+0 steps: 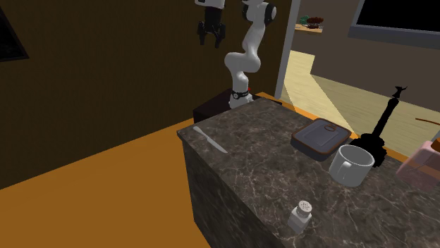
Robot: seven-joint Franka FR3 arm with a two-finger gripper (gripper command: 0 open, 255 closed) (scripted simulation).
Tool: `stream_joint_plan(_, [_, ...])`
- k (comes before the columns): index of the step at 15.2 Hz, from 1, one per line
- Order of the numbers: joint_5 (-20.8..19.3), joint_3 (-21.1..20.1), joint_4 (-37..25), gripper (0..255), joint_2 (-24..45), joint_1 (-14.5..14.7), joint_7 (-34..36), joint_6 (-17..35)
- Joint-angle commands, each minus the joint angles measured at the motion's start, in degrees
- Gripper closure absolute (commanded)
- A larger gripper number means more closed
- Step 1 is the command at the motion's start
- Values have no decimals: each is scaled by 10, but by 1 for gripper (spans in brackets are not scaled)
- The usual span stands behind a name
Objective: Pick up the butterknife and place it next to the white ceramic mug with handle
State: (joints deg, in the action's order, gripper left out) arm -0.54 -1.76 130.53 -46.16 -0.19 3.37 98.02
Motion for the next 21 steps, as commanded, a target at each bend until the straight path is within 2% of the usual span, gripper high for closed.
stream_joint_plan(1, [0, 0, 0, 0, 0, 0, 0, 0])
stream_joint_plan(11, [-11, 41, -31, 0, 192, 67, -200, 128])
stream_joint_plan(21, [-2, 45, -111, 0, 390, 119, -391, 209])
